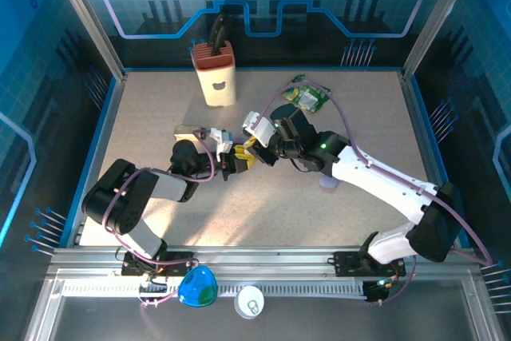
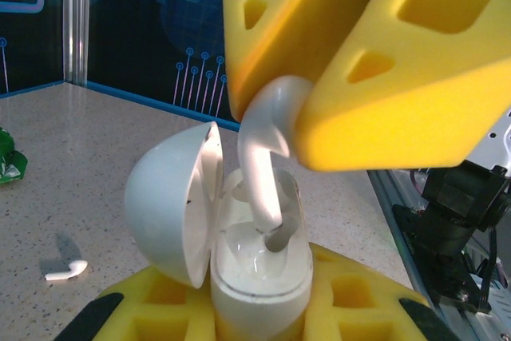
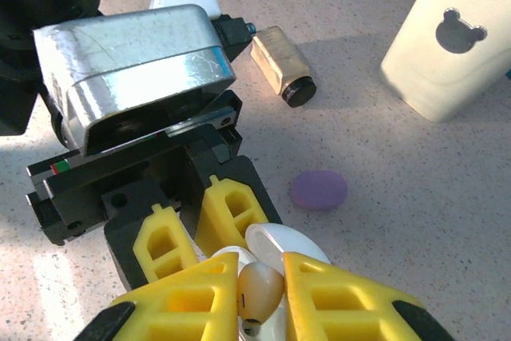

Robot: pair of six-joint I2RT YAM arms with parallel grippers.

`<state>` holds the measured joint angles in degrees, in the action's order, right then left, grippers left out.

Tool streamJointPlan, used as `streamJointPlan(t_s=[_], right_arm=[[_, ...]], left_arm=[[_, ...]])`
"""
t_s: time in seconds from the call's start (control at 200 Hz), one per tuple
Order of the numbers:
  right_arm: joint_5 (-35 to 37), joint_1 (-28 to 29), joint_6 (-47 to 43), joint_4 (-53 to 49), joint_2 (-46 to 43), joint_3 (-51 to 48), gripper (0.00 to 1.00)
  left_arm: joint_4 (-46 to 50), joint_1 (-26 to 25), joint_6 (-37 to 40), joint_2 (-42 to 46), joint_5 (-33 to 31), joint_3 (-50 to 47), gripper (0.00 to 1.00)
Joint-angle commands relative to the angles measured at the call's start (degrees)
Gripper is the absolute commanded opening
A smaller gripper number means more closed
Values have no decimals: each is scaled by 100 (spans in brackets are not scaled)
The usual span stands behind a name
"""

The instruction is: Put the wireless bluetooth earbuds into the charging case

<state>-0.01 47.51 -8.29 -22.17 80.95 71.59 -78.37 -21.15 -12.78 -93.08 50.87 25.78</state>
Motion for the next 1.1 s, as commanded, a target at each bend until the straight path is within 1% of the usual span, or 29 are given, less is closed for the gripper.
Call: streamJointPlan(t_s=[0.0, 0.27, 0.71, 1.09], right_arm=[[218, 92, -220, -225, -27, 214, 20], [300, 119, -418, -390, 26, 309, 20], [-173, 118, -383, -565, 193, 395, 19], [52, 125, -600, -946, 289, 557, 19]], left_arm=[[-189, 50, -67, -77, 186, 136, 12], [-193, 60, -76, -76, 195, 143, 11], [-195, 58, -102, -88, 202, 153, 12], [-196, 67, -111, -89, 204, 141, 12]])
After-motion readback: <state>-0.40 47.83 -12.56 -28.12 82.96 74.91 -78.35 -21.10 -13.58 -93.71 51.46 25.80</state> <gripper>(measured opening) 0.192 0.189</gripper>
